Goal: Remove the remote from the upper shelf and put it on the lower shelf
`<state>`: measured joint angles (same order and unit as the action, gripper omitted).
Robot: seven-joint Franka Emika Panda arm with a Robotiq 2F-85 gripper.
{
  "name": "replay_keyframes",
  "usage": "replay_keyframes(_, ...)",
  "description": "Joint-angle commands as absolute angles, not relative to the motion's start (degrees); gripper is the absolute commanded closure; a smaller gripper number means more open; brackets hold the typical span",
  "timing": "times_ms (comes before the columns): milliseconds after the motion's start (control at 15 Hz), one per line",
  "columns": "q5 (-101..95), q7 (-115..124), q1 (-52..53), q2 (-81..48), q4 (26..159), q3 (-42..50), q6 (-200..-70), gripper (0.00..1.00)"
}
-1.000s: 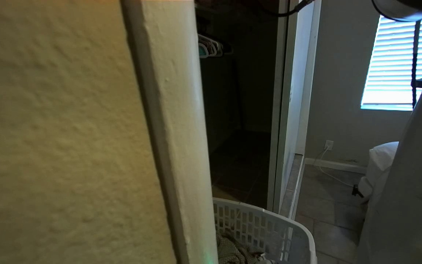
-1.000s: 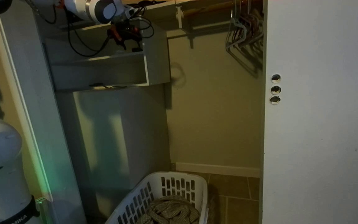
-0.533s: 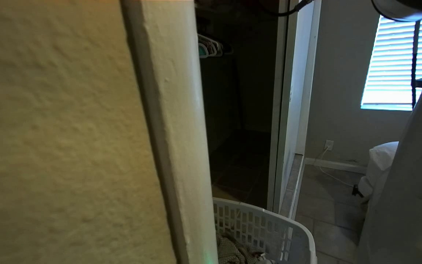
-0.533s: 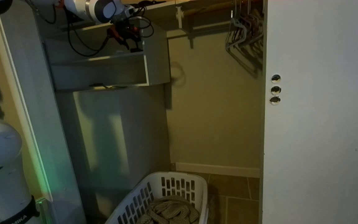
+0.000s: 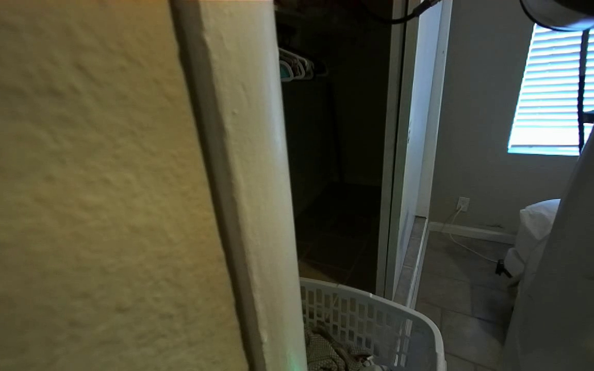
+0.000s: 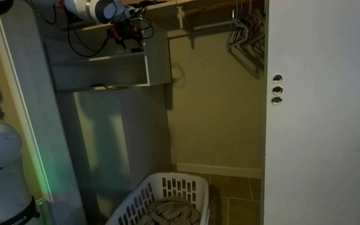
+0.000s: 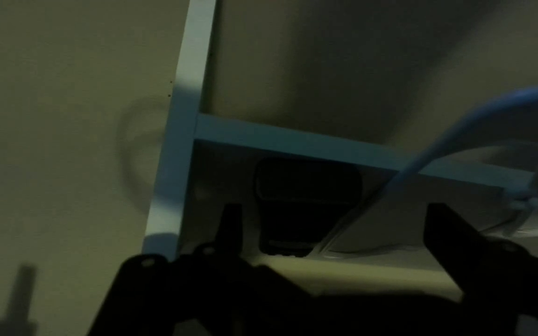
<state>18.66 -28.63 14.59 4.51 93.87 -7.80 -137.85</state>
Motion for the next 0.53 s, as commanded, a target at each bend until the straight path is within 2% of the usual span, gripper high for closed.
replay_keyframes(0, 16.4, -26.6, 13.9, 3.0, 92.6, -9.0, -138.5, 0.00)
replay_keyframes(467, 15.8, -24.7, 14.0, 1.6, 93.1, -10.0, -142.6, 0.00)
